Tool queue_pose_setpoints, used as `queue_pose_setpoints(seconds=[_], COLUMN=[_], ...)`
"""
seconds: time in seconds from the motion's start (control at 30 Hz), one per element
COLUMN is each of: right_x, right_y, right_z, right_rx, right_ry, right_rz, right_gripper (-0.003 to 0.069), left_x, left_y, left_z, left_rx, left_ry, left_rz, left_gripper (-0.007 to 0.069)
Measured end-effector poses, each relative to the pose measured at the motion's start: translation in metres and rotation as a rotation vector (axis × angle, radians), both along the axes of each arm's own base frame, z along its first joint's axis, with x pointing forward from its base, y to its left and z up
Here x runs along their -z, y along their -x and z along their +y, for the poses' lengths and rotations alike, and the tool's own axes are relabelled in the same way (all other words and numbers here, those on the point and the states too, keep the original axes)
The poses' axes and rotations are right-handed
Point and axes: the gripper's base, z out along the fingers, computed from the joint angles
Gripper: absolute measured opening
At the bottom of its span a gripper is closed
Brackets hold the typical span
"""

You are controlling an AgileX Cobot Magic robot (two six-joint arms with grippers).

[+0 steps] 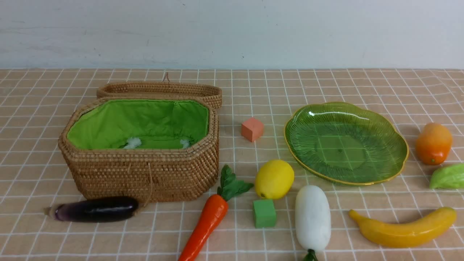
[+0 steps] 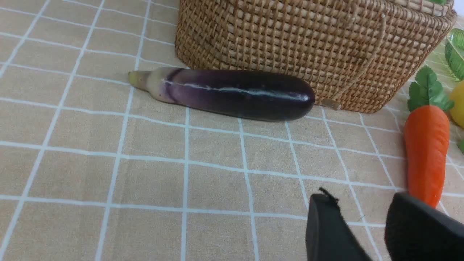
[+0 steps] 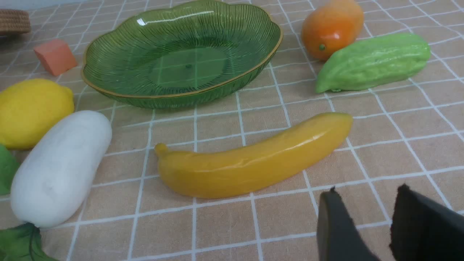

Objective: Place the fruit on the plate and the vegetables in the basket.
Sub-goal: Use the left arm to grab an eggplant and put it into the left basket

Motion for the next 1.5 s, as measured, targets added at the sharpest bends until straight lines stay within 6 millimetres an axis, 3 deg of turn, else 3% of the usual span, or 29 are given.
queue_pose_setpoints(seconds=[1.27,1.37,1.5], right_x=[0.000,0.000,0.000], right_y=[0.000,0.000,0.000], right_z=[0.000,0.000,0.000], right_rx=[0.000,0.000,0.000], right_ry=[0.000,0.000,0.000], right_rz=[0.000,0.000,0.000], right_gripper=[0.0242,0.0242,0.0242], left_x=[-0.002,-0.006,-0.017], left_y=[-0.001,-0.002,-0.003], left_z=[0.000,0.000,-0.002], left_rx=[-0.006,-0.019,-0.069], left_ry=[0.010,0.080,0.423], left_rz=[-0.027,-0.059,-0.119], left_gripper=[0.0239,0.0239,0.0239])
